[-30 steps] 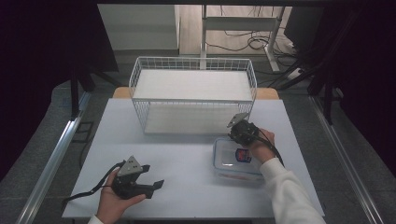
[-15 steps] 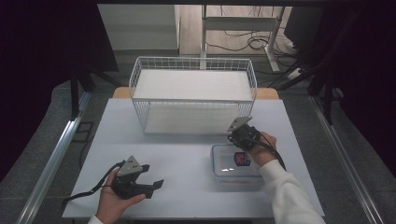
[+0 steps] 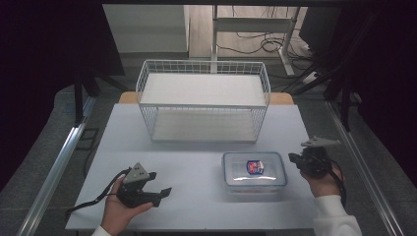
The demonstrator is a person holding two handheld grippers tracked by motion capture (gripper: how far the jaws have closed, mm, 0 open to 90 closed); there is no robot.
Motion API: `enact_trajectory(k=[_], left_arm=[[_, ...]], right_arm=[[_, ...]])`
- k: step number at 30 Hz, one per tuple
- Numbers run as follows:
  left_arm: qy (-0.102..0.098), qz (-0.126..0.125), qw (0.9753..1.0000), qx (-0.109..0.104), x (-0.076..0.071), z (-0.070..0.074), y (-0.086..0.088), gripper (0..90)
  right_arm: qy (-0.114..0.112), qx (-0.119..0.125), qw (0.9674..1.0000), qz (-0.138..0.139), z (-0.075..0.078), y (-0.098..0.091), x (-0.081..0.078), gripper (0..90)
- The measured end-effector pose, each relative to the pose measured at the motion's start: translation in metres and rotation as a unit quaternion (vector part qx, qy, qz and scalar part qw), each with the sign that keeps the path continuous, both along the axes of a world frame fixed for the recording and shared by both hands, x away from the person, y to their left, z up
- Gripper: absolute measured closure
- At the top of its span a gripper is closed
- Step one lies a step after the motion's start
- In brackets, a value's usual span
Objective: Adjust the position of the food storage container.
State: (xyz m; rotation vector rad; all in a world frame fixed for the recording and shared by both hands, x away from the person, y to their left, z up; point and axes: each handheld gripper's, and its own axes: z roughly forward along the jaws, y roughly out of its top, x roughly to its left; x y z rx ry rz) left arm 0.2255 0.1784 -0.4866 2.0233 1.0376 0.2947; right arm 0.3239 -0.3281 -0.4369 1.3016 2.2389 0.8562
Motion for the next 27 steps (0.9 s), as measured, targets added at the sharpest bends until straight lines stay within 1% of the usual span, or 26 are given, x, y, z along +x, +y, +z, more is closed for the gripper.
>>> enact_trajectory(k=[2, 4, 6, 9, 10, 12, 17, 18, 20, 21, 24, 27], left_arm=[[-0.001, 0.000, 1.0000, 0.003, 0.001, 0.000, 0.000, 23.6], [-0.003, 0.002, 1.0000, 0.001, 0.002, 0.000, 0.000, 23.7], [-0.003, 0.003, 1.0000, 0.003, 0.004, -0.001, 0.000, 23.7], [-0.001, 0.003, 1.0000, 0.004, 0.005, -0.002, -0.001, 23.7], [-0.001, 0.003, 1.0000, 0.004, 0.004, -0.002, -0.001, 23.7], [-0.003, 0.003, 1.0000, 0.007, 0.004, -0.002, -0.001, 23.6], [-0.003, 0.007, 0.9999, 0.007, 0.002, -0.002, 0.001, 23.5], [-0.004, 0.008, 0.9999, 0.011, 0.001, -0.002, 0.002, 23.5], [-0.004, 0.008, 0.9999, 0.010, 0.001, -0.002, 0.002, 23.5], [-0.004, 0.010, 0.9999, 0.009, 0.001, -0.002, 0.003, 23.5], [-0.003, 0.013, 0.9999, 0.008, 0.002, -0.002, 0.004, 23.5], [-0.001, 0.014, 0.9999, 0.010, 0.003, -0.003, 0.005, 23.5]], right_arm=[[0.019, 0.003, 0.9998, -0.005, -0.009, -0.008, -0.003, 89.0], [0.038, -0.003, 0.9993, 0.000, -0.020, -0.010, -0.005, 89.1], [0.059, -0.013, 0.9982, 0.006, -0.030, -0.007, -0.004, 89.0], [0.074, -0.019, 0.9969, 0.020, -0.040, 0.001, -0.001, 89.1], [0.076, -0.019, 0.9966, 0.026, -0.042, 0.003, 0.000, 89.1], [0.071, -0.031, 0.9966, 0.028, -0.041, 0.008, -0.001, 89.0], [0.071, -0.032, 0.9964, 0.033, -0.039, 0.012, 0.000, 89.1], [0.071, -0.034, 0.9960, 0.041, -0.040, 0.016, 0.000, 89.1], [0.072, -0.033, 0.9956, 0.050, -0.040, 0.022, 0.001, 89.0], [0.072, -0.033, 0.9956, 0.050, -0.040, 0.022, 0.001, 89.0], [0.074, -0.028, 0.9949, 0.063, -0.041, 0.032, 0.002, 89.1], [0.075, -0.029, 0.9938, 0.076, -0.041, 0.044, 0.004, 89.0]])
